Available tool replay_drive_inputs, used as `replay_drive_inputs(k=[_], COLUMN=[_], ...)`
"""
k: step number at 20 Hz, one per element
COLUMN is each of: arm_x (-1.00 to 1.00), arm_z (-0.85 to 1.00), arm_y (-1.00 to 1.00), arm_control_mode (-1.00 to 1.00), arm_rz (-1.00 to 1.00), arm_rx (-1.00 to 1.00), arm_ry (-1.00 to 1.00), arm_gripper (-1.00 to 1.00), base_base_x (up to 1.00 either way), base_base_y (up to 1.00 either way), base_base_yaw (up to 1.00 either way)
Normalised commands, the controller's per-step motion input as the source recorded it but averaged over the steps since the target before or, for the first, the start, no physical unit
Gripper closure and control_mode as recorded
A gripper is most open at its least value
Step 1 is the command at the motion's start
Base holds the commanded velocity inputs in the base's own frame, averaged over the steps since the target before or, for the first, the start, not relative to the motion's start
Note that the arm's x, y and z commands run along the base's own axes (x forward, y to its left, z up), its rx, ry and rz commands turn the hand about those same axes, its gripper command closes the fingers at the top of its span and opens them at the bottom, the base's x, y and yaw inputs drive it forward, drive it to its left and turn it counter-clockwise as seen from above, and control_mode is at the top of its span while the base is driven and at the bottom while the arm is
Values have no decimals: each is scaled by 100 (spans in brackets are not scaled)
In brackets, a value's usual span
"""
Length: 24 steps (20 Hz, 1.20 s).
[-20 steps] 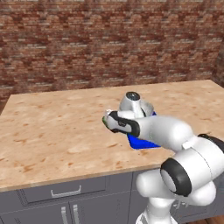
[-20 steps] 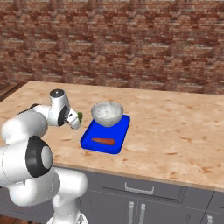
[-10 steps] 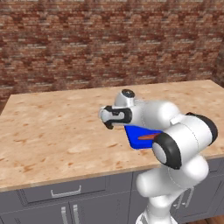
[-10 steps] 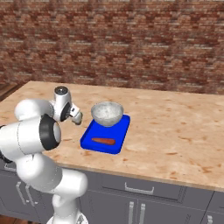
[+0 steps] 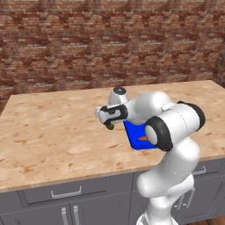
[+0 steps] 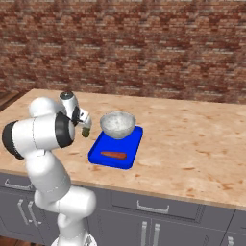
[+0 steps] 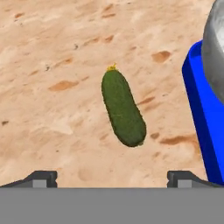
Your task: Place the two vegetables and bowl onto the tray for setting up a vegetable dip station.
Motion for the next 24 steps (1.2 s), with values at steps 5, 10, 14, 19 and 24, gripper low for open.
replay_drive_inputs(k=[5,10,14,19,24], arm_x=[40,38,36,28,25], arm_z=[-9,-15,-15,-13,-11], arm_y=[9,10,7,0,0], arm_control_mode=[-100,-100,-100,-100,-100], arm_rz=[12,19,14,10,7], arm_rx=[-16,-9,-7,-12,-13], arm_ry=[0,10,14,13,14], arm_gripper=[-100,-100,-100,-100,-100], base_base_x=[0,0,0,0,0], base_base_y=[0,0,0,0,0], base_base_yaw=[0,0,0,0,0])
